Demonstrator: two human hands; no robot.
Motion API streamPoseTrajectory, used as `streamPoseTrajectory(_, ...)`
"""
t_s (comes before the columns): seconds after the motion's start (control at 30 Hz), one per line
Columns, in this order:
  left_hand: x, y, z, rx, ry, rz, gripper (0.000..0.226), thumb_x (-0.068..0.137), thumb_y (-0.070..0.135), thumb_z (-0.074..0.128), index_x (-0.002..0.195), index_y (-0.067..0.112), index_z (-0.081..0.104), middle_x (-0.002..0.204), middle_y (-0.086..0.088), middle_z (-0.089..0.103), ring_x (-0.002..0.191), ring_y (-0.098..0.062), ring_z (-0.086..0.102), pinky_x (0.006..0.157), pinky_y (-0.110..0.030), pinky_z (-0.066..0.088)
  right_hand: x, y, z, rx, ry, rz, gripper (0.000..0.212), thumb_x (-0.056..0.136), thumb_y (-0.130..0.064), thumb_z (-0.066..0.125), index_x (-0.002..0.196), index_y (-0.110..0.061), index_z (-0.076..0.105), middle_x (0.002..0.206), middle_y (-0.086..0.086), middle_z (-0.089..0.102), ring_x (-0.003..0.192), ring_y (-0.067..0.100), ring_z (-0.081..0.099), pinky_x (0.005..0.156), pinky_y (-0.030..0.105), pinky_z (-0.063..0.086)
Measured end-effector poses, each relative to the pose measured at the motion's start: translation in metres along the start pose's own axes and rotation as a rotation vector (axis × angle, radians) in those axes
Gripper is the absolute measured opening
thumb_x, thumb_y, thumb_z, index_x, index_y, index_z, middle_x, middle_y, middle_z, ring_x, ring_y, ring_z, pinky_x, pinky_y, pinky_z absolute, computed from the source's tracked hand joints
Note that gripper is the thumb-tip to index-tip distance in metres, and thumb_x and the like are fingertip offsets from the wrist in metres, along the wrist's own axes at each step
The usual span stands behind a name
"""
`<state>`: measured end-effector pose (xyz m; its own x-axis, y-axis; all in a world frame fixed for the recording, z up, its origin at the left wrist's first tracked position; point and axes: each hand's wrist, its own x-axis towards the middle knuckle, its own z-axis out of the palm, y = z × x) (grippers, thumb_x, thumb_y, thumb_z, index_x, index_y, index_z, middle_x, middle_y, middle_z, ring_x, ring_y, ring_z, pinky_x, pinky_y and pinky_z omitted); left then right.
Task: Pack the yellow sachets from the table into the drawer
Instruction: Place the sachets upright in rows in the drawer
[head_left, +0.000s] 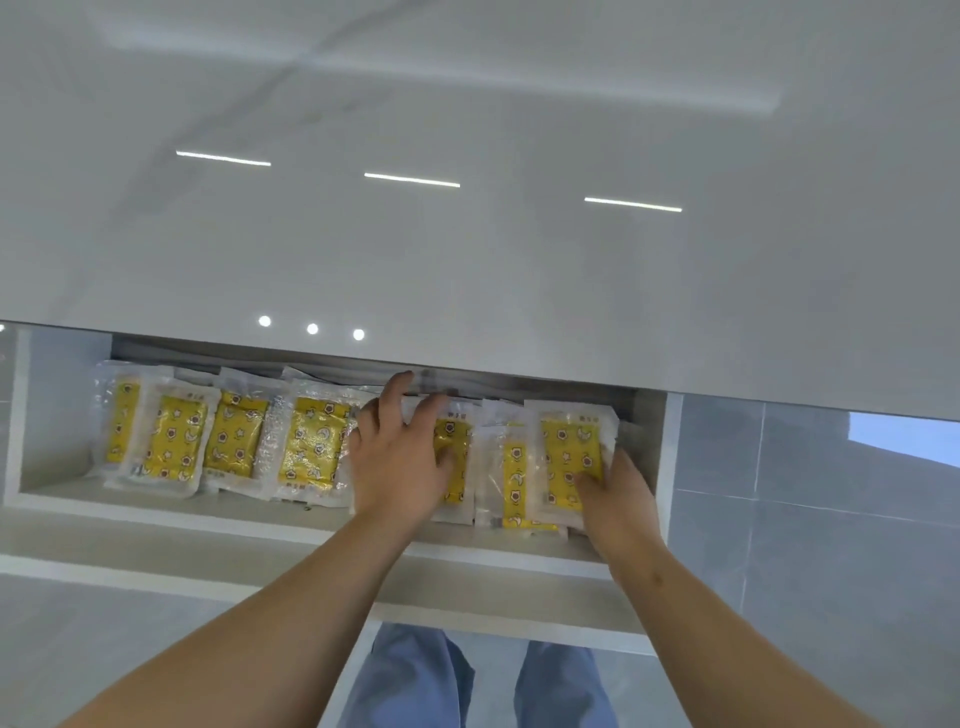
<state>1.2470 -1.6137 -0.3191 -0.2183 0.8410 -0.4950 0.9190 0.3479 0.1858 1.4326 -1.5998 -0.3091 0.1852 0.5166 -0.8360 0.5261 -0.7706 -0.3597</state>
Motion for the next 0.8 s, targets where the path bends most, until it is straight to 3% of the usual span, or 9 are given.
streamPoseTrajectory(0.1, -0.004, 0.01, -0.012, -0.611, -0.081, -0.099, 0.05, 0.08, 0.047, 0.057, 0.127, 0.029, 0.052, 0.13, 0.003, 0.049, 0.121, -0.023, 0.044, 0.096, -0.035, 0.037, -0.016, -0.017, -0.006, 0.338, -0.206, -0.008, 0.025, 0.094, -0.005, 0.047, 0.094, -0.029, 0.055, 0.09, -0.007, 0.065, 0.081, 0.005, 0.06, 0.062, 0.019, 0.044)
streamPoseTrajectory(0.2, -0.005, 0.014, -0.036, -1.283, -0.347, -0.39, 0.044, 0.087, 0.016, 0.063, 0.123, 0.034, 0.044, 0.111, 0.004, 0.059, 0.106, -0.014, 0.056, 0.086, -0.026, 0.043, -0.028, -0.031, 0.006, 0.247, -0.394, -0.064, 0.022, 0.093, -0.005, 0.051, 0.092, -0.024, 0.062, 0.09, -0.005, 0.069, 0.086, 0.012, 0.065, 0.068, 0.02, 0.05)
streamPoseTrajectory(0.3, 0.001, -0.01, -0.048, -1.269, -0.278, -0.405, 0.034, 0.084, -0.004, 0.061, 0.109, 0.02, 0.06, 0.09, -0.002, 0.068, 0.089, -0.022, 0.063, 0.071, -0.026, 0.051, -0.036, -0.044, 0.026, 0.216, -0.496, -0.085, 0.029, 0.093, -0.002, 0.049, 0.101, -0.026, 0.064, 0.092, -0.01, 0.069, 0.088, 0.008, 0.065, 0.077, 0.019, 0.051)
streamPoseTrajectory(0.37, 0.008, -0.033, -0.054, -1.292, -0.141, -0.512, 0.03, 0.084, -0.007, 0.058, 0.105, 0.015, 0.062, 0.092, -0.006, 0.067, 0.086, -0.024, 0.061, 0.072, -0.028, 0.049, -0.034, -0.052, 0.034, 0.182, -0.478, -0.064, 0.034, 0.094, -0.005, 0.045, 0.116, -0.027, 0.058, 0.097, -0.009, 0.066, 0.088, 0.01, 0.062, 0.078, 0.024, 0.049)
streamPoseTrajectory(0.47, 0.018, -0.065, -0.056, -0.999, -0.062, -0.477, 0.035, 0.088, -0.003, 0.051, 0.111, 0.023, 0.059, 0.101, -0.005, 0.065, 0.077, -0.014, 0.057, 0.065, -0.024, 0.044, -0.023, -0.056, 0.039, -0.052, -0.232, -0.13, 0.038, 0.096, -0.009, 0.04, 0.127, -0.026, 0.052, 0.123, -0.002, 0.058, 0.103, 0.02, 0.058, 0.078, 0.028, 0.05)
streamPoseTrajectory(0.53, 0.025, -0.083, -0.051, -0.732, -0.084, -0.362, 0.041, 0.089, 0.002, 0.048, 0.121, 0.025, 0.057, 0.102, -0.003, 0.062, 0.069, -0.01, 0.053, 0.059, -0.02, 0.041, -0.014, -0.054, 0.038, -0.357, -0.04, -0.265, 0.04, 0.094, -0.012, 0.042, 0.13, -0.026, 0.049, 0.137, -0.001, 0.048, 0.119, 0.02, 0.047, 0.092, 0.029, 0.044)
streamPoseTrajectory(0.63, 0.034, -0.096, -0.047, -0.4, -0.151, -0.249, 0.05, 0.09, 0.008, 0.05, 0.134, 0.032, 0.043, 0.101, -0.006, 0.061, 0.067, -0.013, 0.053, 0.052, -0.022, 0.041, -0.001, -0.048, 0.04, -0.739, -0.035, -0.326, 0.057, 0.093, -0.024, 0.045, 0.145, -0.033, 0.024, 0.155, -0.002, 0.017, 0.142, 0.026, 0.015, 0.114, 0.043, 0.02)
streamPoseTrajectory(0.73, 0.032, -0.105, -0.04, 0.032, -0.176, -0.128, 0.061, 0.088, 0.017, 0.052, 0.142, 0.033, 0.03, 0.118, -0.009, 0.053, 0.101, -0.026, 0.053, 0.079, -0.034, 0.047, 0.005, -0.044, 0.047, -0.922, -0.184, -0.246, 0.07, 0.094, -0.031, 0.044, 0.149, -0.037, 0.001, 0.158, -0.005, -0.011, 0.146, 0.027, -0.01, 0.117, 0.049, 0.006)
streamPoseTrajectory(0.8, 0.03, -0.105, -0.036, 0.147, -0.181, -0.118, 0.063, 0.086, 0.028, 0.057, 0.142, 0.032, 0.028, 0.14, -0.006, 0.033, 0.128, -0.031, 0.033, 0.1, -0.04, 0.036, 0.002, -0.044, 0.052, -0.943, -0.224, -0.209, 0.072, 0.095, -0.031, 0.043, 0.149, -0.038, -0.004, 0.157, -0.004, -0.019, 0.145, 0.027, -0.017, 0.117, 0.048, 0.003)
